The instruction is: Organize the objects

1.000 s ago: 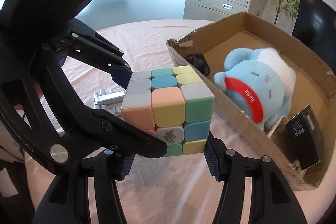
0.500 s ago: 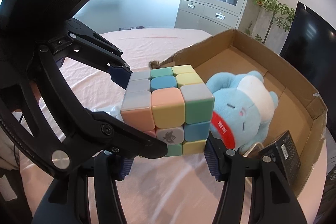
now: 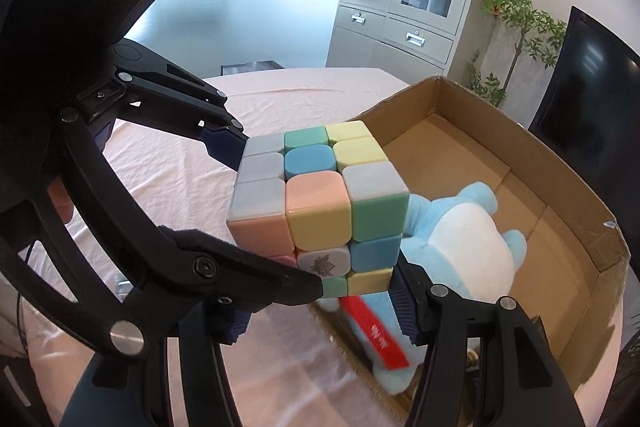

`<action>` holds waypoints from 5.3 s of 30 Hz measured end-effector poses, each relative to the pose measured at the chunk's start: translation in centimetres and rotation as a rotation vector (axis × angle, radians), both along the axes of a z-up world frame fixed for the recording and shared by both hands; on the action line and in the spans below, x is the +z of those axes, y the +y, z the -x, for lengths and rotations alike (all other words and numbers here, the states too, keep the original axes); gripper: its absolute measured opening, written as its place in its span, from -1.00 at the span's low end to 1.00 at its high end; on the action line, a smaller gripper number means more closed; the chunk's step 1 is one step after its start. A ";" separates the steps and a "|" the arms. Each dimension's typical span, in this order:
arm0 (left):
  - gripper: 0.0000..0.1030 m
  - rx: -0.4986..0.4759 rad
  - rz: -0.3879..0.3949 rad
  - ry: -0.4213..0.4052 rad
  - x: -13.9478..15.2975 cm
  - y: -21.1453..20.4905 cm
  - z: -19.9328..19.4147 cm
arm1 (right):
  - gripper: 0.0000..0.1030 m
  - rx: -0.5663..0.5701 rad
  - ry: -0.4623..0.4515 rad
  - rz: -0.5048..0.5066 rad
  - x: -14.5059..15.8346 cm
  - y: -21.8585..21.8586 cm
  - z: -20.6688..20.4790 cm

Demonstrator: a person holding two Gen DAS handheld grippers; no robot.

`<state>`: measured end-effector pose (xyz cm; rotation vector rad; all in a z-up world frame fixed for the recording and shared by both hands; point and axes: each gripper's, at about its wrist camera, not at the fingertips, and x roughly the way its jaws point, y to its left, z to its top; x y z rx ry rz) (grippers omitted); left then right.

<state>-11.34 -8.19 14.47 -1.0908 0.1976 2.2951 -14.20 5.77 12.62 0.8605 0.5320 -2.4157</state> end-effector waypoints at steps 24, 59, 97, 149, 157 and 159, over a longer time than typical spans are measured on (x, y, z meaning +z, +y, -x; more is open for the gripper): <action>0.44 0.115 -0.018 -0.137 -5.0 -6.1 7.3 | 0.26 -0.090 -0.116 -0.051 -5.6 -5.5 10.8; 0.12 0.381 -0.013 -0.229 -14.4 -8.5 -10.7 | 0.84 -0.104 -0.548 0.482 -13.3 -4.0 -2.4; -0.08 0.573 -0.127 -0.105 -15.1 -7.8 -17.0 | 0.11 -0.359 -0.415 0.177 -12.7 -8.2 -6.0; -0.36 0.420 -0.128 0.144 -3.7 -3.4 -12.5 | 0.07 -0.449 -0.176 0.267 -0.8 -3.3 -4.4; -0.55 0.370 -0.123 0.121 -2.8 -1.3 -9.5 | -0.62 -0.467 -0.205 0.328 1.2 -0.5 -2.3; -0.54 0.361 -0.097 0.107 -3.5 -1.0 -9.2 | -0.62 -0.461 -0.199 0.318 1.4 -0.3 -2.2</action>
